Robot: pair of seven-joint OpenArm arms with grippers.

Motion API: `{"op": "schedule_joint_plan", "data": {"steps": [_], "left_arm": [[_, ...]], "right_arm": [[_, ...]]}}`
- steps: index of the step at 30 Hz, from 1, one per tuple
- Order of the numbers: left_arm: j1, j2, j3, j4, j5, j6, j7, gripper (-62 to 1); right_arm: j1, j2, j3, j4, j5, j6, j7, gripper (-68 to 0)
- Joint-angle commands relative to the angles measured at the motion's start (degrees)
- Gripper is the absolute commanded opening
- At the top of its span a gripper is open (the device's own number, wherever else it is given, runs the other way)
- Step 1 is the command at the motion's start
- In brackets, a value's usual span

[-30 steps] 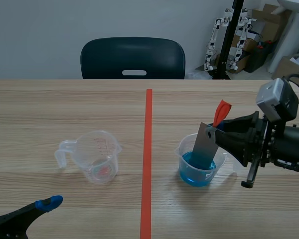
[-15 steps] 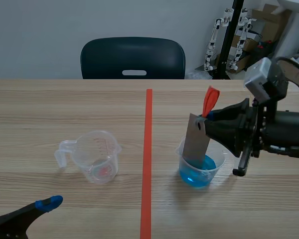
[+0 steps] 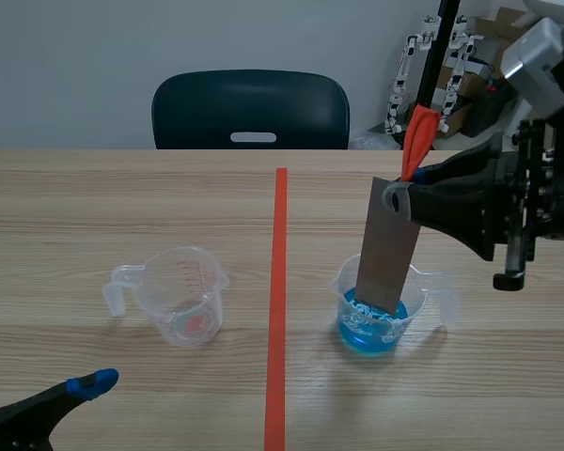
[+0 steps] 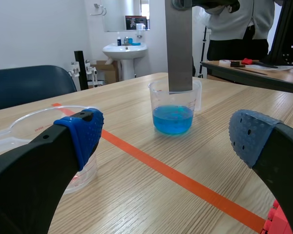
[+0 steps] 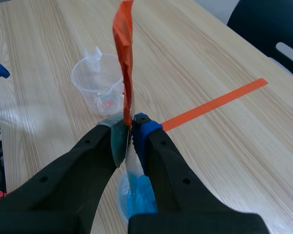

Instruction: Do the redox reaction experiment. raise the plate out of the solution

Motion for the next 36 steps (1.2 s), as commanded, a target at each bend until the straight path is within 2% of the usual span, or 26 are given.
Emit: {"op": "schedule_joint_plan", "data": {"steps": [1,4,11,25,36], "left_arm": [[0.0,-0.2,0.0,0.6,-0.2,-0.3,-2.6,-6.7],[0.0,-0.2,0.0,0.6,-0.2,-0.3,-2.6,-6.7],[0.0,-0.2,0.0,0.6,-0.2,-0.3,-2.6,-6.7],[0.0,-0.2,0.0,0.6,-0.2,-0.3,-2.6,-6.9],[0.0,-0.5,0.0,0.6,-0.2,-0.3,-2.6,-6.9]], "right_arm": [[0.7,1.8,1.9,1.4,2.4,-0.3,0.7,-66.9],[0.7,3.7,3.4,3.1,4.5,-2.0,-0.3,-66.9],[0.7,5.8,6.1,6.1,8.4,-2.2,-2.4,-66.9],[0.7,5.9,8.9,8.2,13.1,-2.2,-9.4,-66.9],[0.7,5.9,12.5,8.2,14.9,-2.2,-11.7,-66.9]]}}
